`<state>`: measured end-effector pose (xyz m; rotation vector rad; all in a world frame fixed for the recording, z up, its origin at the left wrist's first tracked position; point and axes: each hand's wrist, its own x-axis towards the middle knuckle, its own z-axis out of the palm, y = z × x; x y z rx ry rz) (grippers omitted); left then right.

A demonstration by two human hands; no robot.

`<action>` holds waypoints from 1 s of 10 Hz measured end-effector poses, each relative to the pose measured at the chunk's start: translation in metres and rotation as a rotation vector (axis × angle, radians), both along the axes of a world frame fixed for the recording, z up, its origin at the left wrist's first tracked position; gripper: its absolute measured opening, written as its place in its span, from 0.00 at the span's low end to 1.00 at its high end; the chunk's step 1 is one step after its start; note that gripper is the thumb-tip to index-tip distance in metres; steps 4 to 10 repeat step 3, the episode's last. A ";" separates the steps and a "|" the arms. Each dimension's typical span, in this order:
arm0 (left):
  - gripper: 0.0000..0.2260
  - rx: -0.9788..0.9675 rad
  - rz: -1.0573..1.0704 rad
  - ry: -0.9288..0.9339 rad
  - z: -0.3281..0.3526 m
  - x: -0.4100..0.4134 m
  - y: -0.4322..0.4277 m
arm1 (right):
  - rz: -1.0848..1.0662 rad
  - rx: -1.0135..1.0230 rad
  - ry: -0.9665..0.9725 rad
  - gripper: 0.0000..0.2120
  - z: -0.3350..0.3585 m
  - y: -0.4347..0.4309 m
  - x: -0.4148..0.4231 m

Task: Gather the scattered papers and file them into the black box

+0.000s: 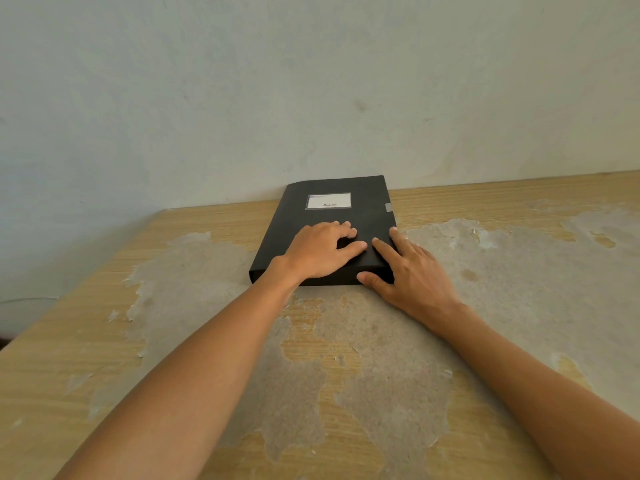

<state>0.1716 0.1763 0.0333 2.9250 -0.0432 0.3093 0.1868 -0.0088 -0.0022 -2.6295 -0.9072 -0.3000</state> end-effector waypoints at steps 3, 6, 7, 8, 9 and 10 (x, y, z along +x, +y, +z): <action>0.22 -0.063 -0.024 -0.043 -0.001 -0.017 0.002 | -0.014 -0.026 0.070 0.37 0.003 -0.003 -0.005; 0.22 -0.063 -0.024 -0.043 -0.001 -0.017 0.002 | -0.014 -0.026 0.070 0.37 0.003 -0.003 -0.005; 0.22 -0.063 -0.024 -0.043 -0.001 -0.017 0.002 | -0.014 -0.026 0.070 0.37 0.003 -0.003 -0.005; 0.22 -0.063 -0.024 -0.043 -0.001 -0.017 0.002 | -0.014 -0.026 0.070 0.37 0.003 -0.003 -0.005; 0.22 -0.063 -0.024 -0.043 -0.001 -0.017 0.002 | -0.014 -0.026 0.070 0.37 0.003 -0.003 -0.005; 0.22 -0.063 -0.024 -0.043 -0.001 -0.017 0.002 | -0.014 -0.026 0.070 0.37 0.003 -0.003 -0.005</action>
